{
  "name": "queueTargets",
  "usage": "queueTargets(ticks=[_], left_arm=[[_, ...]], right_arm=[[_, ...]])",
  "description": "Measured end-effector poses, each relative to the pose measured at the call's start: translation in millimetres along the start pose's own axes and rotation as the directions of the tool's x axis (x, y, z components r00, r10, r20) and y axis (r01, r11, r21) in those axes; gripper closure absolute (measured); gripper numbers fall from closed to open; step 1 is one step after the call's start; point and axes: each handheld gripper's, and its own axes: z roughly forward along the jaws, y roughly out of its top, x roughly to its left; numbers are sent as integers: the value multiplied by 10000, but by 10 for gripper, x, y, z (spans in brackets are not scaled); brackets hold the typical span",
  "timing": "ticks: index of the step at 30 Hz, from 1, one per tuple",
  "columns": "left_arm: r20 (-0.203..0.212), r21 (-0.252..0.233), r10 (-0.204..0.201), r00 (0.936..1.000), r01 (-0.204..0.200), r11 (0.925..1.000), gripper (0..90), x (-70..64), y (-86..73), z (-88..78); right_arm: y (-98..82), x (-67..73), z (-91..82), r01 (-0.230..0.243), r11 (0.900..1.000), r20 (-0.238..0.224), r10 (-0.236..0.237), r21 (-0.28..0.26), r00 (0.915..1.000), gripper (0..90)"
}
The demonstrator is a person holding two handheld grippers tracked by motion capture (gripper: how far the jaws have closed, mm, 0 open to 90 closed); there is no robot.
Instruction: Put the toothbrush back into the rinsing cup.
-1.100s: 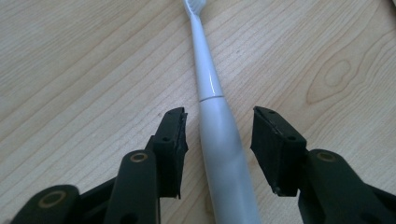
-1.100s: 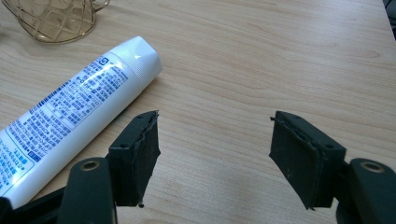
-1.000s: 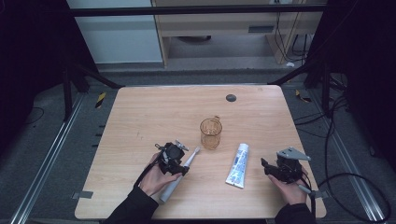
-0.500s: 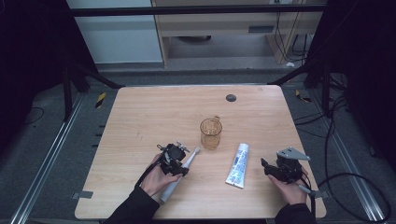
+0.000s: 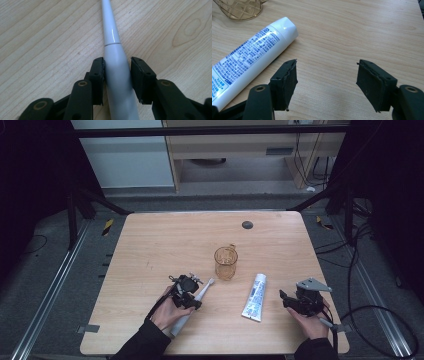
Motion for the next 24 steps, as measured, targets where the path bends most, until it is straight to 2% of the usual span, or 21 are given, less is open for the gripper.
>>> queueTargets(ticks=[14, 22, 24], left_arm=[[172, 116, -107, 9998, 105, 9999, 668, 25, 7, -4], [154, 145, 182, 9997, -184, 9997, 671, 29, -1, -29], [161, 82, 148, 9998, -150, 9999, 672, 28, -3, -62]], right_arm=[[-1, -6, -4, -49, 10000, -2, 49, -1, 10000, 324], [0, -15, -11, -3, 10000, 29, 3, -51, 10000, 324], [1, -14, -12, -39, 10000, 35, 39, -21, 10000, 324]])
